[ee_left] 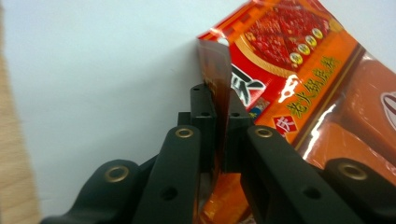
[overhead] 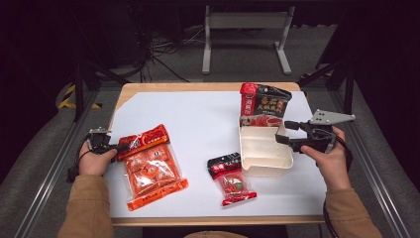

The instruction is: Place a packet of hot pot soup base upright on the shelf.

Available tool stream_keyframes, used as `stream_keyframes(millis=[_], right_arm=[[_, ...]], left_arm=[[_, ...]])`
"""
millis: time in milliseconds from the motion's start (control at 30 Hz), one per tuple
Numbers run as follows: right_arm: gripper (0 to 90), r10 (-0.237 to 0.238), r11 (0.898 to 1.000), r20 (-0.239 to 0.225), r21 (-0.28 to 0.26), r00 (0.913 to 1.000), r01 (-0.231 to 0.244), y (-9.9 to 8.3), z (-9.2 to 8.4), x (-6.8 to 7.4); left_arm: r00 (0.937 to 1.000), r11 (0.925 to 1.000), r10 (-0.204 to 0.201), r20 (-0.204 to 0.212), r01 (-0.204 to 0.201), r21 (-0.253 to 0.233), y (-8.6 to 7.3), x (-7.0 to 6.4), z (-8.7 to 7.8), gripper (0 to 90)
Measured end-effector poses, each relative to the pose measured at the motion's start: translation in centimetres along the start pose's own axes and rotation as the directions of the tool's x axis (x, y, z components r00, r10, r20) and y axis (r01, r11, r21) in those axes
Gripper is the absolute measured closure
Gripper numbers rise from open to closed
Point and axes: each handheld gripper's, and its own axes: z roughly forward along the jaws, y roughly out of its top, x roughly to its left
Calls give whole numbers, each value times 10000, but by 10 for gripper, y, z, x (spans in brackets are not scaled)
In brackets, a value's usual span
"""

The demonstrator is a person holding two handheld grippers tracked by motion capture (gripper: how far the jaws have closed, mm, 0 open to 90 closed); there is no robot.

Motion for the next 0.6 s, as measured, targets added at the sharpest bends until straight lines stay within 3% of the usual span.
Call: stream_keyframes(millis=[267,467,600], right_arm=[[342,-33,10000,-10,-4,10000,33,0,0,0],[463,-7,10000,-136,-27,9999,7,1,-4,0],[505,79,10000,-330,-33,9994,-81,2,-4,1]], left_arm=[[9999,10000,3,-105,-3,7,2,-3,-3,899],[9994,9974,-250,254,267,-674,7,-4,-16,900],[9998,9948,-127,175,144,-1008,11,-11,-24,900]])
